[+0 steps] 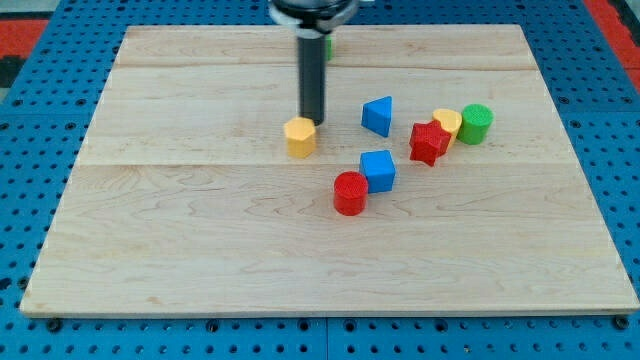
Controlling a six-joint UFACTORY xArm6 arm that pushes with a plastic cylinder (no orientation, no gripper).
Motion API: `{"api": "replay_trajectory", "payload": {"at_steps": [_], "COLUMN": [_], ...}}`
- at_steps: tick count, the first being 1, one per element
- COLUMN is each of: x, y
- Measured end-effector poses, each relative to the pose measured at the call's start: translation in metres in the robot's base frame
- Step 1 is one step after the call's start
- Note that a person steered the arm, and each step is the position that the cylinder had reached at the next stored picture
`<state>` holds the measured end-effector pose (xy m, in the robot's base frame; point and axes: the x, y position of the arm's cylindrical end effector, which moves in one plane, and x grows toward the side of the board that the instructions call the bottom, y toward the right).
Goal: Push the hexagon top left of the cube
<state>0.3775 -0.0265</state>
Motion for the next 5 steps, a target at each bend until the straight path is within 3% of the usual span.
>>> {"api": "replay_trajectory", "payload": {"at_steps": [1, 3, 4, 5], "x": [0.002, 0.028, 0.052, 0.068], "y": [0.020, -0.047, -0.124, -0.151]}}
